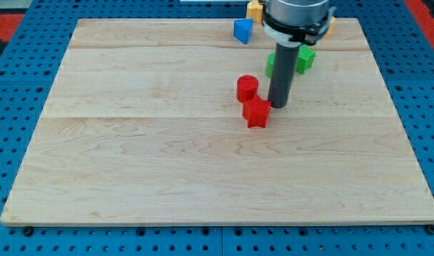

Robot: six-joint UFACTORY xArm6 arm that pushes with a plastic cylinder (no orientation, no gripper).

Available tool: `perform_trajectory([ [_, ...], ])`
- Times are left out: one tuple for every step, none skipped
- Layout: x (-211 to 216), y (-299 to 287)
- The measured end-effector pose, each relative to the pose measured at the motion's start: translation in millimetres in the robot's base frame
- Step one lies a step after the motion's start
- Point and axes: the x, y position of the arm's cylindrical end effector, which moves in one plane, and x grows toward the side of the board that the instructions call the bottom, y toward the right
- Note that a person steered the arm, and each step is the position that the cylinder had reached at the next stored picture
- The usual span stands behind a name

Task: Place the red star at the bottom left of the red circle

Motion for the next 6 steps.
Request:
perform_trajectory([
  [26, -18],
  [48, -64],
  [44, -108],
  [55, -110],
  [48, -80],
  [25, -70],
])
